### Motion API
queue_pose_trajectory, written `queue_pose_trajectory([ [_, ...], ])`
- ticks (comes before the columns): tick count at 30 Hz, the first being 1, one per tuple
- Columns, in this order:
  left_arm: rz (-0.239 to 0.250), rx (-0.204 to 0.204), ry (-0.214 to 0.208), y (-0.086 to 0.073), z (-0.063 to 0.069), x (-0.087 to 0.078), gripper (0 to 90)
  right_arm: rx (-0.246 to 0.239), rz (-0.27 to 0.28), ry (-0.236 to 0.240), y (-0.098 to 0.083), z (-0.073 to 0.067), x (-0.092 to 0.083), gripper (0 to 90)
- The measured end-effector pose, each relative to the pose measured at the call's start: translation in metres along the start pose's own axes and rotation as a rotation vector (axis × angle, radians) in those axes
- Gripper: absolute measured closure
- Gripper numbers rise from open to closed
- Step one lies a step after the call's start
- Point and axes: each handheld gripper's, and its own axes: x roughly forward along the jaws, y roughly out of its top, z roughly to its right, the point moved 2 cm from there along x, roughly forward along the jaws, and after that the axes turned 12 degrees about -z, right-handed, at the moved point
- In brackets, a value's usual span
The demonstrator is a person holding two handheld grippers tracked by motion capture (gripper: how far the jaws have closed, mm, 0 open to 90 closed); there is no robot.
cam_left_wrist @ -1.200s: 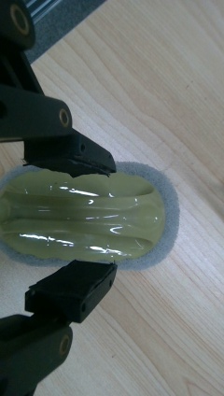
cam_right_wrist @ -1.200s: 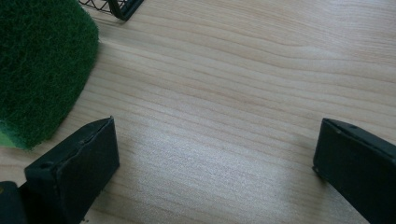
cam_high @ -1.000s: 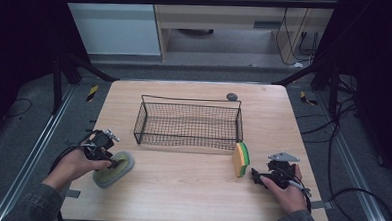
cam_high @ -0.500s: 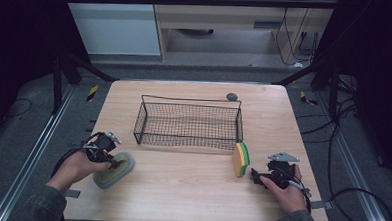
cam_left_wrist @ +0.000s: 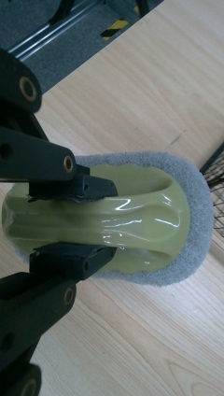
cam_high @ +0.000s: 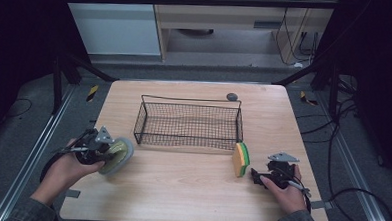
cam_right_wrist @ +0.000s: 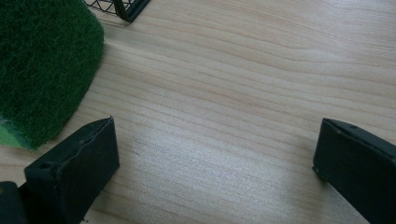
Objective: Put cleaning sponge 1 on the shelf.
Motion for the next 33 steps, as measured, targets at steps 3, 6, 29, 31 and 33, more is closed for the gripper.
queue_pose_trajectory([
  [3, 0.019, 0.024, 0.017, 0.008, -0.004, -0.007, 69.9, 0.002, -0.001, 0.005, 0.0, 0.0, 0.0, 0.4],
  [6, 0.039, 0.041, 0.038, 0.017, -0.008, -0.014, 69.9, -0.001, -0.003, 0.008, 0.0, 0.0, 0.0, 0.4],
  [29, 0.137, 0.332, 0.112, 0.111, -0.03, -0.041, 69.9, -0.037, -0.004, 0.02, 0.002, 0.002, 0.001, 0.4],
  [31, 0.141, 0.341, 0.121, 0.12, -0.027, -0.037, 69.9, -0.033, -0.003, 0.021, 0.002, 0.002, 0.001, 0.4],
  [33, 0.144, 0.356, 0.151, 0.127, -0.024, -0.035, 69.9, -0.03, -0.003, 0.024, 0.002, 0.001, 0.001, 0.4],
])
